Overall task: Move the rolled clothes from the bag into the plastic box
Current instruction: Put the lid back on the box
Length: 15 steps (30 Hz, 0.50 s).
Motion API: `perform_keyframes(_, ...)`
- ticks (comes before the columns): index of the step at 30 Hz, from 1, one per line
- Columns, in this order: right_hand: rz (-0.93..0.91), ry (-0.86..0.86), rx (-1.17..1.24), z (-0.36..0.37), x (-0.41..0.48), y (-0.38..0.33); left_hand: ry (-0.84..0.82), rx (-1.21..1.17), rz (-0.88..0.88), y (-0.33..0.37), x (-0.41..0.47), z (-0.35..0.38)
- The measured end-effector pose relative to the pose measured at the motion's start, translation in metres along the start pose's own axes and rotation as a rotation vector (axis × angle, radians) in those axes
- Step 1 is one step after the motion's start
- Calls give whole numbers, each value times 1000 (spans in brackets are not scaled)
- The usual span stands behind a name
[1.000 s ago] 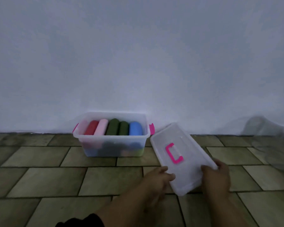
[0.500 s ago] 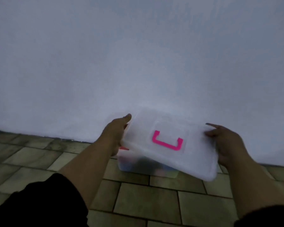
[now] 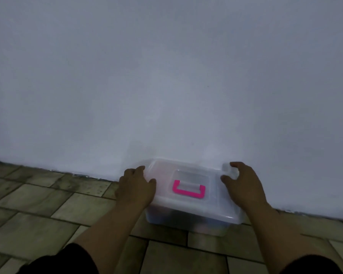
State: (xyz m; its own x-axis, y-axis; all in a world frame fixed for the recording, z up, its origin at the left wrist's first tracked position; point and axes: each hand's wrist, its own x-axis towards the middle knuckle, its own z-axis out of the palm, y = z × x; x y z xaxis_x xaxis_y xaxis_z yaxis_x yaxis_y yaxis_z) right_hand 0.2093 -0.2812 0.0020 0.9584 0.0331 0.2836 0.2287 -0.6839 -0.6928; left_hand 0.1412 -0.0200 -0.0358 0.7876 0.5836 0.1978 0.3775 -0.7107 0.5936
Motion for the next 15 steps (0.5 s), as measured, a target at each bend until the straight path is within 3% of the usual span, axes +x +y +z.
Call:
perform_keyframes(3,-32,-118,-173,6,-26,3,78,45,90,1,-10,9)
perform_keyframes(6,-31,-297,-318,17,-31,3,37,102,95,5,-12,11)
perform_keyframes(15,2,-339,-237,12,-1,5,-134,213,62,24,0,3)
